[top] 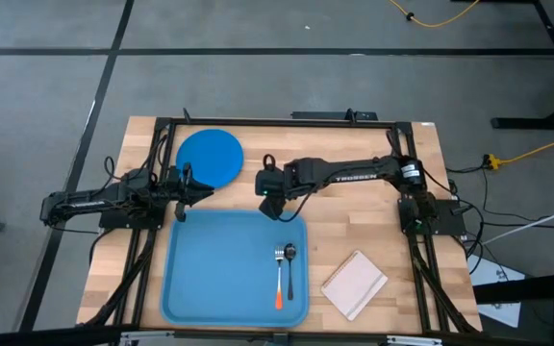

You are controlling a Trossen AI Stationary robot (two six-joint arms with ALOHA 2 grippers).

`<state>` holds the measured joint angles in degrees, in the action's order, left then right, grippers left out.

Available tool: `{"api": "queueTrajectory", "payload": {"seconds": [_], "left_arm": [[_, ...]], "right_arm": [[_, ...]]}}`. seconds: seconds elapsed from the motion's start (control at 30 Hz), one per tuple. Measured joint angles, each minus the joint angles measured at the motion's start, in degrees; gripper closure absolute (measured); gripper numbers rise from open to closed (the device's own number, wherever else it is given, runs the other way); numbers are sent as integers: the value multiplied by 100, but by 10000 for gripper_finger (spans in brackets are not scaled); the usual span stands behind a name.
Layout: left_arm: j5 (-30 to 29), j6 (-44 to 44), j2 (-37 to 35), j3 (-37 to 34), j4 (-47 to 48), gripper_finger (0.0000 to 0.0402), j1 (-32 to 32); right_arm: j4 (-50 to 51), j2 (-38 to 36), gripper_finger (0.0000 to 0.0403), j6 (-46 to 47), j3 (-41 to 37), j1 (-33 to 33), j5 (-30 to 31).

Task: Pick and place plate/cup/fork/spoon on tray
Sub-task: Put the yellow cup on the blue tray

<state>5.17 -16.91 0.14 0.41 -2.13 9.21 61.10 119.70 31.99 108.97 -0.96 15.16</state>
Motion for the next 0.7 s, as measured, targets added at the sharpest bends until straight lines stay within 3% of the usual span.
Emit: {"api": "queueTrajectory", "payload": {"seconds": [0.5,0.7], "left_arm": [[0,-2,1,2,0,343,0],[0,-2,0,0,0,343,0]], "right_arm": [[-1127,-2,220,204,-992,394,-413],[-1151,-2,242,249,-1185,385,-447]]}}
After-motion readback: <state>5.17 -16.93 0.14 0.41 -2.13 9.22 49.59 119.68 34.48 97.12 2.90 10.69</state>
